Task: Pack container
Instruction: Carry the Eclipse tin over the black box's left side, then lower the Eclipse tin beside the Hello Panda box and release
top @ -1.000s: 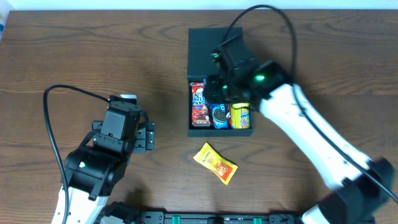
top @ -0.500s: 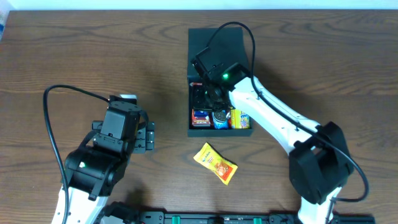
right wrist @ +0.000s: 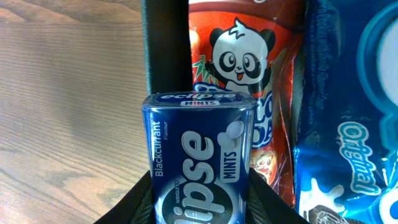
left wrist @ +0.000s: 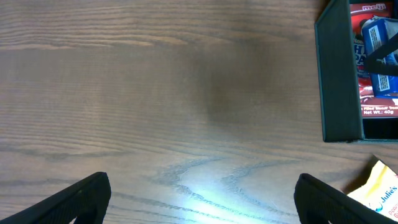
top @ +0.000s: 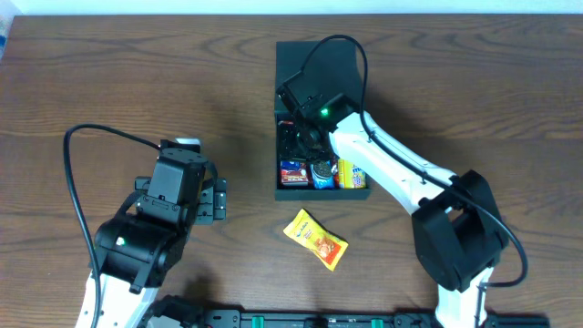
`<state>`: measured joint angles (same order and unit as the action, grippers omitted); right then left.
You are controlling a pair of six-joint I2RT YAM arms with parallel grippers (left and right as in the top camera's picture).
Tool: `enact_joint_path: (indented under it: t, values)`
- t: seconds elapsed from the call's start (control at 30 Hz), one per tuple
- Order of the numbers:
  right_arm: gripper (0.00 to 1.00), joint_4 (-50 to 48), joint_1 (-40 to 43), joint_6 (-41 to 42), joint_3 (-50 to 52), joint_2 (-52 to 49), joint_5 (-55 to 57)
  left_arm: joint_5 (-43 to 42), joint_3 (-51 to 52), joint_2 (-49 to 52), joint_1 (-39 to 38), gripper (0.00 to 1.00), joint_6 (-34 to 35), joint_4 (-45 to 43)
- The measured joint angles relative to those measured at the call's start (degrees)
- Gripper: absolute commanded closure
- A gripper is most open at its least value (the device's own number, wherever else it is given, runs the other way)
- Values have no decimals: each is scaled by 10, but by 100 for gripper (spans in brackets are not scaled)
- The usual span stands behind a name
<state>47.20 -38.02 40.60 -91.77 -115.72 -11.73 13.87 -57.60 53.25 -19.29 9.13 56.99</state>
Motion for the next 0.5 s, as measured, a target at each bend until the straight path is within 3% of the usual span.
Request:
enact_joint_path:
  t: [0.23,0.3,0.5]
  values:
    - [96,0,0,0,0,-1,19,0,0,0,0,5,0,0]
    - [80,0,0,0,0,-1,23,0,0,0,0,5,0,0]
    - [59,0,0,5,0,-1,26,0,0,0,0,5,0,0]
